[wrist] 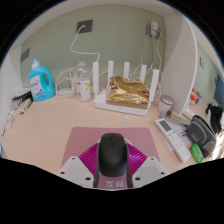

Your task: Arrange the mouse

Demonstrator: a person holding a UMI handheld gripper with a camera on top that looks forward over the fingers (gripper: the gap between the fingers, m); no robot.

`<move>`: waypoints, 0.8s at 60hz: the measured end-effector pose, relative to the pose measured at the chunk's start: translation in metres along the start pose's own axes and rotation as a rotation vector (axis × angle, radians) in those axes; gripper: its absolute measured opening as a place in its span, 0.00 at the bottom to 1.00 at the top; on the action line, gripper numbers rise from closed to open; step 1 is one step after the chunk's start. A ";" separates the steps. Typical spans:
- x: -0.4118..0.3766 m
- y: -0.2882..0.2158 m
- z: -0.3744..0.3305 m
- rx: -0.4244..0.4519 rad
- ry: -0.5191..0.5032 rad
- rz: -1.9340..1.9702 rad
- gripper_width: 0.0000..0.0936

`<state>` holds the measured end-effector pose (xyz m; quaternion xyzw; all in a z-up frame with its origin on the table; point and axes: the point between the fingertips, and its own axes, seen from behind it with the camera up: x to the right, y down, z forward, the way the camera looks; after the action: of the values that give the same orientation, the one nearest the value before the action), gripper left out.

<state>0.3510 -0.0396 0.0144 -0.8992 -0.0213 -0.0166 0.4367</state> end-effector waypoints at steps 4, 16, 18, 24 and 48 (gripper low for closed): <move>0.002 0.014 0.009 -0.026 -0.010 0.012 0.45; 0.001 0.015 -0.005 -0.031 -0.002 0.012 0.89; 0.001 0.012 -0.013 -0.027 0.000 0.007 0.90; -0.003 0.001 -0.047 0.005 0.018 -0.008 0.91; -0.015 -0.001 -0.227 0.070 0.069 -0.065 0.91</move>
<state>0.3331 -0.2173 0.1545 -0.8812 -0.0359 -0.0607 0.4674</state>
